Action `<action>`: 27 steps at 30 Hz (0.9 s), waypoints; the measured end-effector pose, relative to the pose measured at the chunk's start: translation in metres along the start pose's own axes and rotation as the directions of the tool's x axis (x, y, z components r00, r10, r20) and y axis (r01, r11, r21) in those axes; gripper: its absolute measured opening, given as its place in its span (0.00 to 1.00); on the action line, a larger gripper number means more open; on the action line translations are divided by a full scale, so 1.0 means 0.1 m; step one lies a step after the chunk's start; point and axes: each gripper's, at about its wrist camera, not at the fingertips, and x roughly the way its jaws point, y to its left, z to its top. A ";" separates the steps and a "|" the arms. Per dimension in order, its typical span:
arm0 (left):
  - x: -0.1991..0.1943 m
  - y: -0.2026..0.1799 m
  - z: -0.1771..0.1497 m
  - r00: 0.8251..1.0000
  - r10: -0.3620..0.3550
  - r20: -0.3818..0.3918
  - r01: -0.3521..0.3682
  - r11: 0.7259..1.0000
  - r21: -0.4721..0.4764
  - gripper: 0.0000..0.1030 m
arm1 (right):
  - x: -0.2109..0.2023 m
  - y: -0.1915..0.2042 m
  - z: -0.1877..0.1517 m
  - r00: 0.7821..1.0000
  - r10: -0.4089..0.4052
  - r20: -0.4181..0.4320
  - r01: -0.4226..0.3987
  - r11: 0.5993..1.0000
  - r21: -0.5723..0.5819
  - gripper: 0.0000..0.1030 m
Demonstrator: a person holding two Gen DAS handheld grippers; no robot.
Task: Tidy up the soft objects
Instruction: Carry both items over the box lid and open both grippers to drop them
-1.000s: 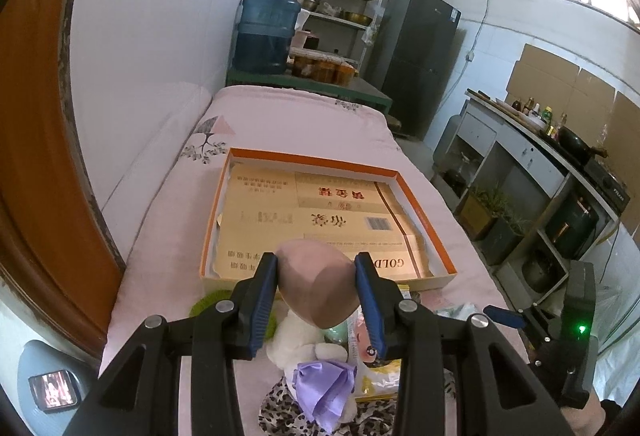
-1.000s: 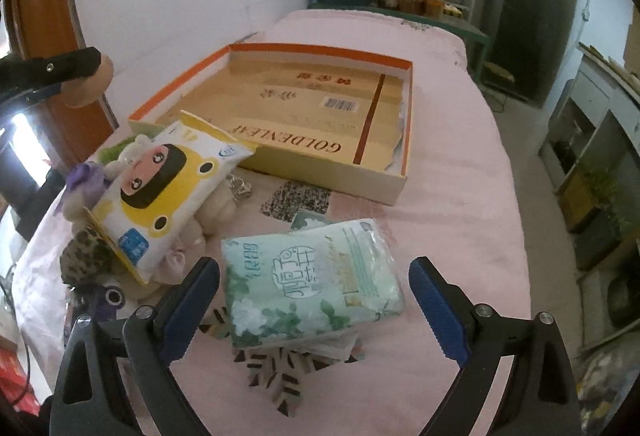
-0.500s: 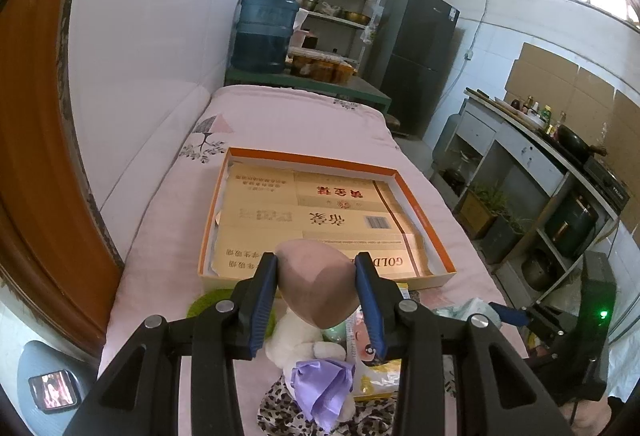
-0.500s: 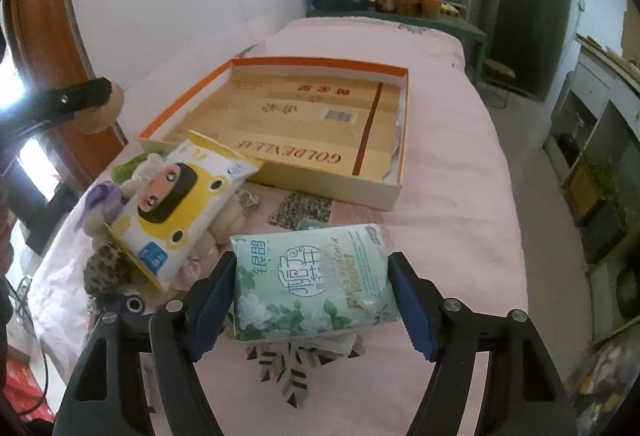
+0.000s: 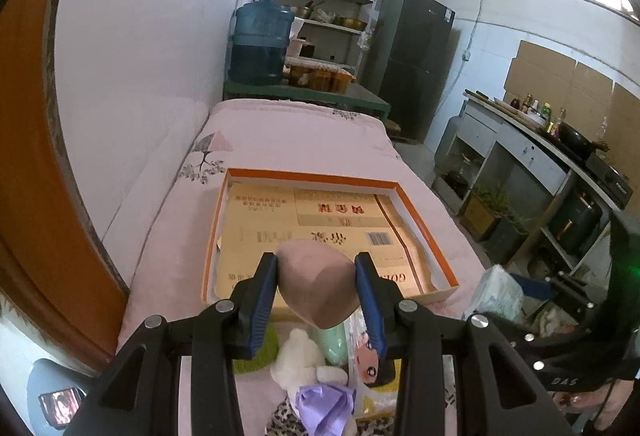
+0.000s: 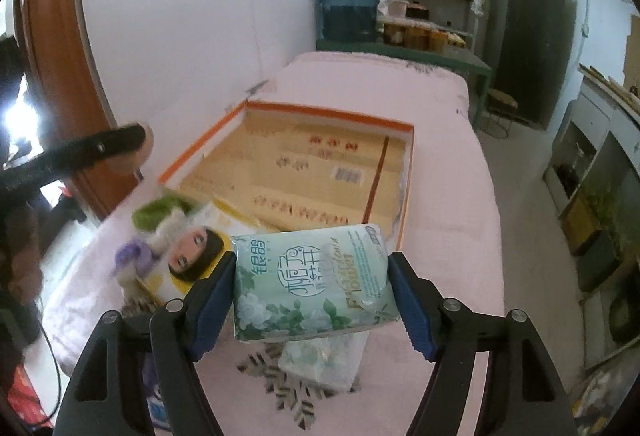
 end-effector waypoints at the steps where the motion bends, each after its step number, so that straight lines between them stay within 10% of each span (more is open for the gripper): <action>1: 0.01 0.01 0.02 1.000 0.003 0.003 -0.003 1.000 0.002 0.39 | -0.01 0.01 0.05 1.000 0.002 0.008 -0.002 1.000 -0.001 0.74; 27: 0.64 0.11 0.63 0.995 0.094 0.020 -0.094 0.995 0.024 0.39 | 0.47 -0.04 1.06 0.997 0.021 0.070 -0.022 1.000 0.010 0.74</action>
